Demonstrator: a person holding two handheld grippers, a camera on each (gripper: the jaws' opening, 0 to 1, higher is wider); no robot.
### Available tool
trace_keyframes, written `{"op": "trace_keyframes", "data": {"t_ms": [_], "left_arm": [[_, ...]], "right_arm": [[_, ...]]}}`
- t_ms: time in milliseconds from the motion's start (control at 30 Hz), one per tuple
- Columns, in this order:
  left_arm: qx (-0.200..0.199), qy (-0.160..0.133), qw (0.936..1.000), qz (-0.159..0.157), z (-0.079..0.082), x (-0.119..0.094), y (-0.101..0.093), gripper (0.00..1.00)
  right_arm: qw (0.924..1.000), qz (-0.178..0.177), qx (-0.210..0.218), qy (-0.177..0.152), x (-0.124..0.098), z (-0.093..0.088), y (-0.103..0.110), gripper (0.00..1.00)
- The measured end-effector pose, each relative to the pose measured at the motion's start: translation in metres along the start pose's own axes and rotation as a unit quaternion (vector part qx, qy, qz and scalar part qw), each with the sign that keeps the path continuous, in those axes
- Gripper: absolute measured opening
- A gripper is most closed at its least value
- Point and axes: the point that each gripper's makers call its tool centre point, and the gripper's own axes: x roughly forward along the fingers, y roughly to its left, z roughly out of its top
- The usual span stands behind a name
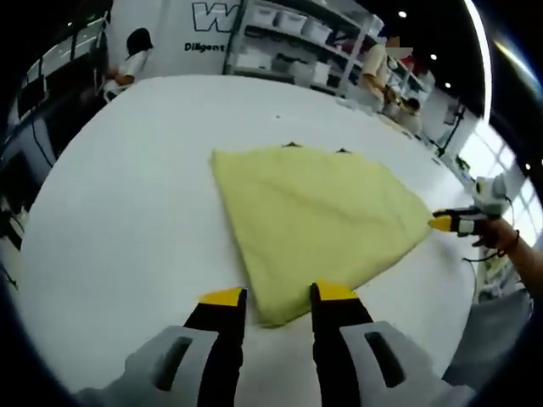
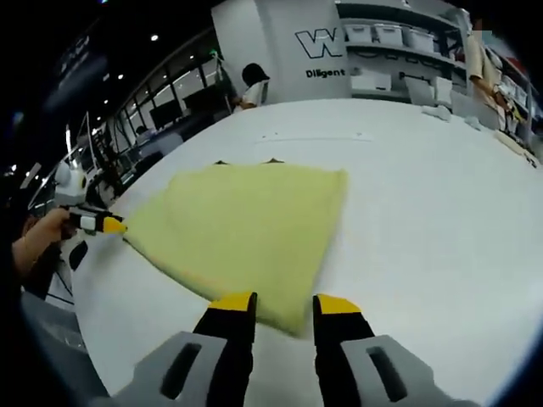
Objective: Fold the garment on the visible template until the final outline fits inside the template.
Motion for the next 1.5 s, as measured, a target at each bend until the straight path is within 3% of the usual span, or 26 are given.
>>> {"op": "trace_keyframes", "data": {"t_ms": [100,267,433,633,800,933,1033,1500], "left_arm": [[-0.010,-0.001,0.9999,0.005,-0.005,0.000,0.002,0.09],[-0.011,-0.008,0.9999,0.004,-0.008,-0.001,0.001,0.03],[0.003,-0.004,0.9999,0.015,-0.012,-0.005,0.000,0.01],[-0.009,0.006,0.9997,0.021,-0.018,-0.011,0.003,0.02],[0.006,0.004,0.9996,0.028,-0.021,-0.017,0.003,0.01],[-0.010,0.008,0.9994,0.032,-0.027,-0.023,0.001,0.02],[0.003,0.011,0.9994,0.034,-0.032,-0.026,-0.001,0.02],[0.013,0.025,0.9990,0.034,-0.050,-0.040,-0.004,0.02]], "right_arm": [[0.9999,-0.006,-0.011,0.002,-0.002,-0.002,0.000,0.07],[0.9999,-0.008,0.004,0.006,-0.003,-0.004,-0.005,0.00],[0.9997,-0.010,0.014,0.019,-0.006,-0.009,-0.006,0.00],[0.9995,-0.006,-0.001,0.031,-0.010,-0.012,0.000,0.00],[0.9991,-0.001,-0.016,0.040,-0.014,-0.017,0.007,0.00],[0.9989,-0.001,-0.018,0.044,-0.018,-0.020,0.009,0.00],[0.9987,-0.001,-0.019,0.048,-0.020,-0.022,0.011,0.00],[0.9935,0.000,-0.080,0.081,-0.036,-0.041,0.027,0.00]]}}
